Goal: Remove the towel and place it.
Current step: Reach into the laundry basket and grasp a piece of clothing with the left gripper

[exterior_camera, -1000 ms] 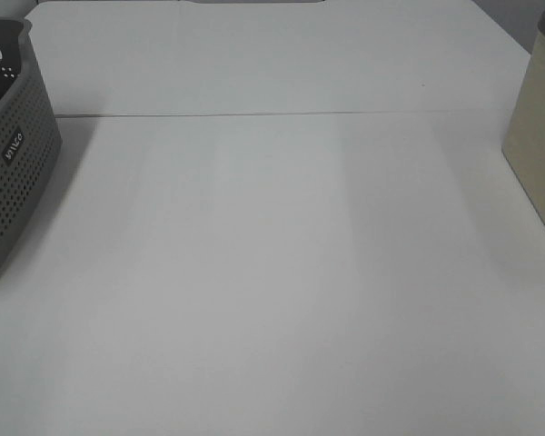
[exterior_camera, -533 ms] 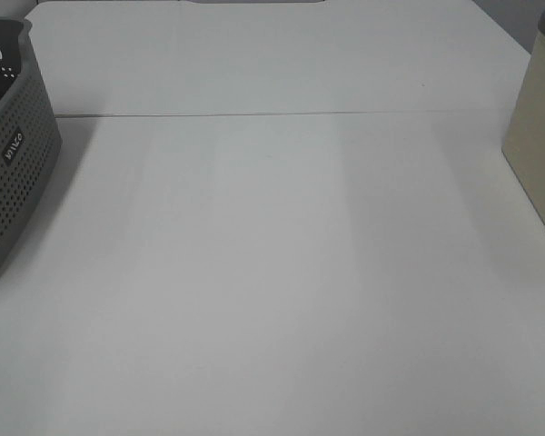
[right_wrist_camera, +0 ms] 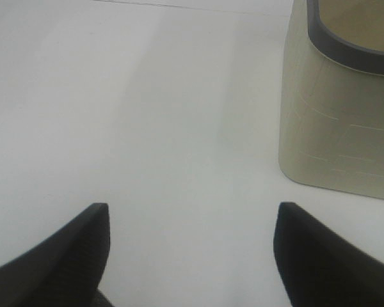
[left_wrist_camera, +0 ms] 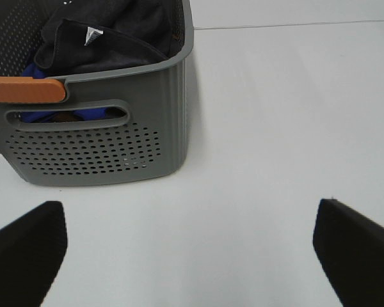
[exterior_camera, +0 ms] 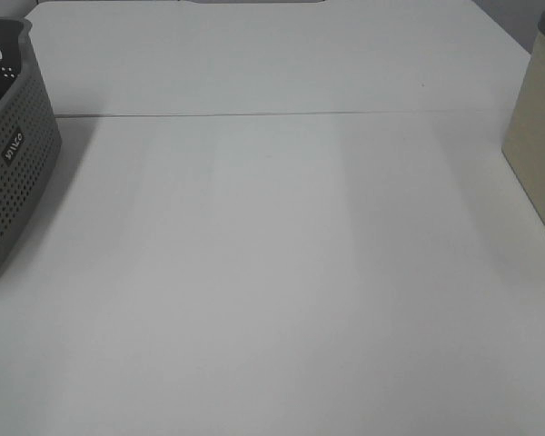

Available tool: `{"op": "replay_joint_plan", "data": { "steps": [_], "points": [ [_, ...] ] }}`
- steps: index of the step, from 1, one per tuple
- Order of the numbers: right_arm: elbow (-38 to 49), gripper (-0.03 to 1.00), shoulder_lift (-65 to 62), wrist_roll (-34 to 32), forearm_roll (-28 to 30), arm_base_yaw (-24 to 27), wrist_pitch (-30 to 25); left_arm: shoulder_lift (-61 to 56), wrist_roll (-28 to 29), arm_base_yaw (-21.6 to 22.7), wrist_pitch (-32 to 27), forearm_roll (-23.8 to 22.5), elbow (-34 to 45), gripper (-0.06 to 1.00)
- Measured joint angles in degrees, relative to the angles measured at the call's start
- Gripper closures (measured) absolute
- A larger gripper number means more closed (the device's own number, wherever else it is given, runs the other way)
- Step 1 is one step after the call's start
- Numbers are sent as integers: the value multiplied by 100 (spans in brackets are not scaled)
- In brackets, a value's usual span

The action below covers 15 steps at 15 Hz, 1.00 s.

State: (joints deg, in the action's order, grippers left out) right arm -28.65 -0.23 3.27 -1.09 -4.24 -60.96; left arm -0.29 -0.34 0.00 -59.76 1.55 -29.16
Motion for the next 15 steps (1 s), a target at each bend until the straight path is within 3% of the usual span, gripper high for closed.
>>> {"op": "replay_joint_plan", "data": {
  "steps": [15],
  "points": [
    [0,27,0,0,0,0,0,0,0,0,0,0,0,-5]
  ]
}}
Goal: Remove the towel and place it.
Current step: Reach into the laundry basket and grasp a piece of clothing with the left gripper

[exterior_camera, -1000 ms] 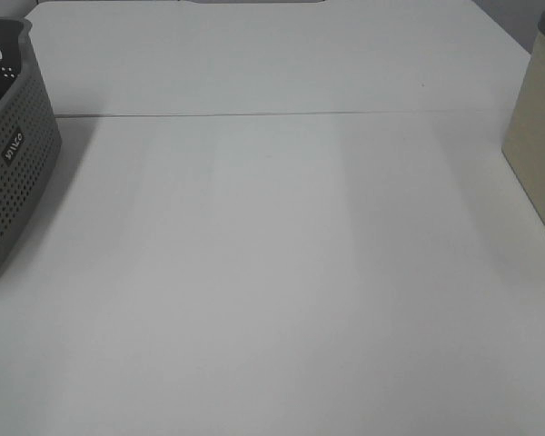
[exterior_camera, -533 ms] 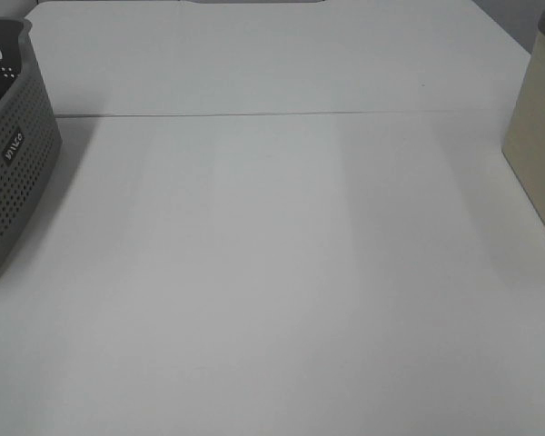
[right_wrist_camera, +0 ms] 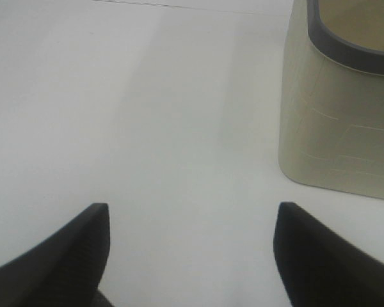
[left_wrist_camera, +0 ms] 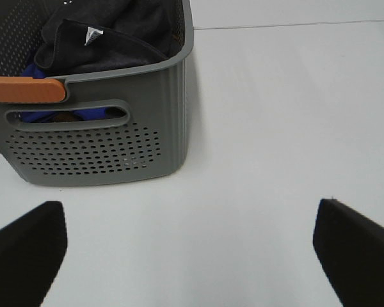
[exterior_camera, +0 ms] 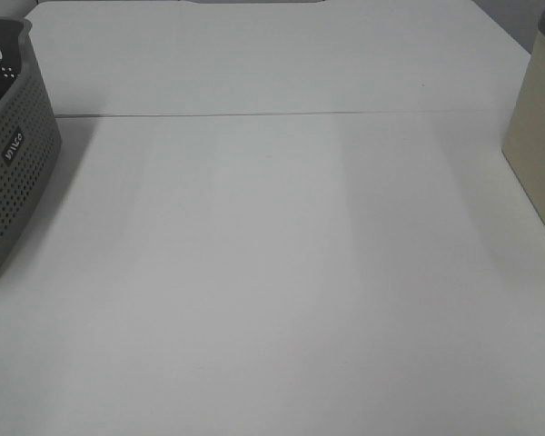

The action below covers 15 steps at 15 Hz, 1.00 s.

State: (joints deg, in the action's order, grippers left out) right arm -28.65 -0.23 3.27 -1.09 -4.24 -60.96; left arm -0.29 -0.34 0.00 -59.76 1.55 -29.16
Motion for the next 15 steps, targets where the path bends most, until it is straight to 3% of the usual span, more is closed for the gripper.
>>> {"op": "replay_joint_plan", "data": {
  "steps": [15],
  "points": [
    [0,27,0,0,0,0,0,0,0,0,0,0,0,-5]
  ]
}}
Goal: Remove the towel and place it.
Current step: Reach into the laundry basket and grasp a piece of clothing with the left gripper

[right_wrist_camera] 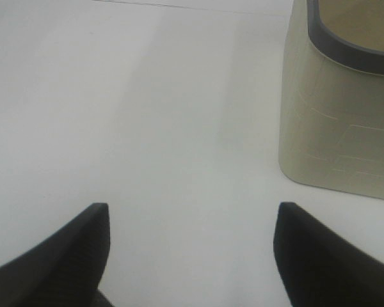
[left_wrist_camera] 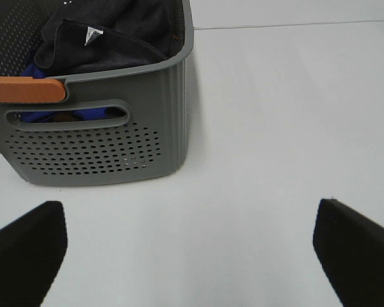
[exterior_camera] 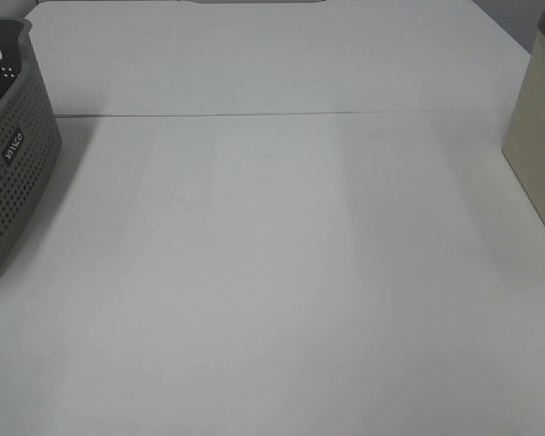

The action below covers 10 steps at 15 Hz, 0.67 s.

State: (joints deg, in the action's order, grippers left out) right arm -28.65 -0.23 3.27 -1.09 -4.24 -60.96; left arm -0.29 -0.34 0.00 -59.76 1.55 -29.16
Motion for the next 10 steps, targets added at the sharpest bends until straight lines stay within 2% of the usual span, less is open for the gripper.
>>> {"op": "replay_joint_plan", "data": {
  "steps": [7,9,10],
  "points": [
    [0,27,0,0,0,0,0,0,0,0,0,0,0,-5],
    [0,27,0,0,0,0,0,286,-29,0,-304,0,-223,-5],
    [0,27,0,0,0,0,0,922,-321,0,-705,-6,-716,-5]
  ]
}}
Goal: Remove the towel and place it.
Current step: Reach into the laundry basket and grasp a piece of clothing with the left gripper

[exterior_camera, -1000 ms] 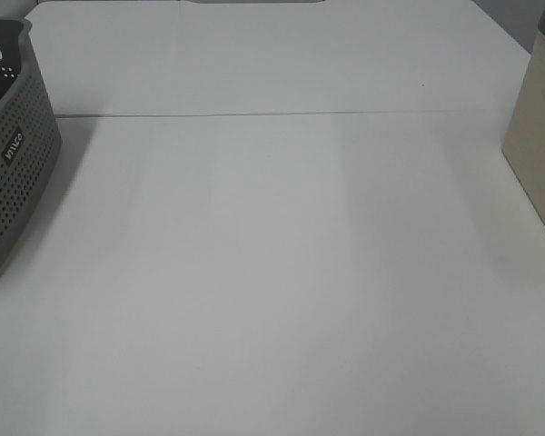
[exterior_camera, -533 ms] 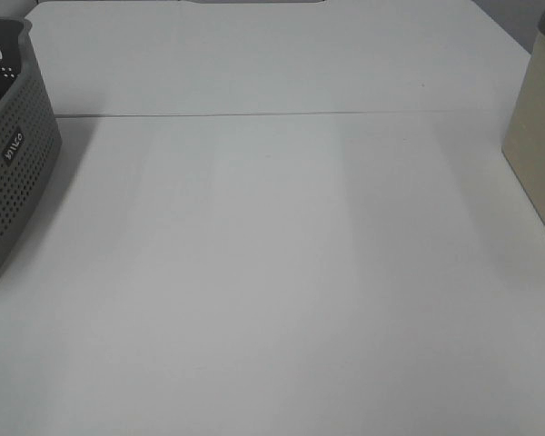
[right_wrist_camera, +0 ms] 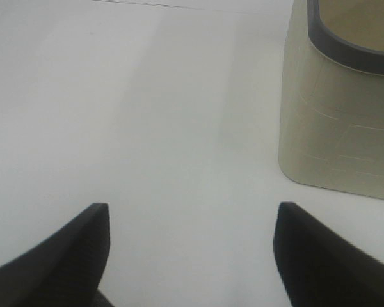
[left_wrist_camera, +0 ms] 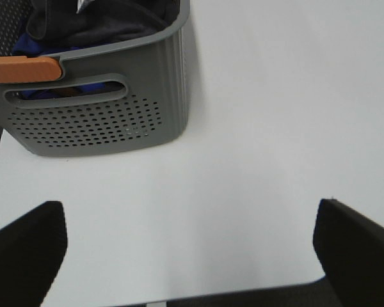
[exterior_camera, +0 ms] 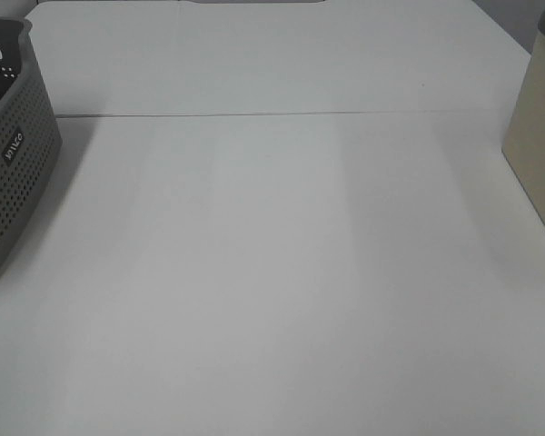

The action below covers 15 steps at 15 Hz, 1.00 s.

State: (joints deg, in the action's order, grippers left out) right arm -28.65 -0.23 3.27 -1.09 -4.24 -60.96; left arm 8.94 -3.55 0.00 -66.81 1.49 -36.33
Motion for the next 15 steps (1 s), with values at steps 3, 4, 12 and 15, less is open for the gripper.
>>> {"op": "replay_joint_plan", "data": {
  "steps": [3,4,12,15],
  "points": [
    [0,27,0,0,0,0,0,1788,-974,0,-281,-6,-1352,-5],
    [0,27,0,0,0,0,0,2326,-1226,0,-281,-23,-1736,-5],
    [0,27,0,0,0,0,0,6171,-2807,0,-281,-384,-4738,-5],
    [0,27,0,0,0,0,0,7758,-3421,63,-269,-1392,-5924,-5]
  ]
}}
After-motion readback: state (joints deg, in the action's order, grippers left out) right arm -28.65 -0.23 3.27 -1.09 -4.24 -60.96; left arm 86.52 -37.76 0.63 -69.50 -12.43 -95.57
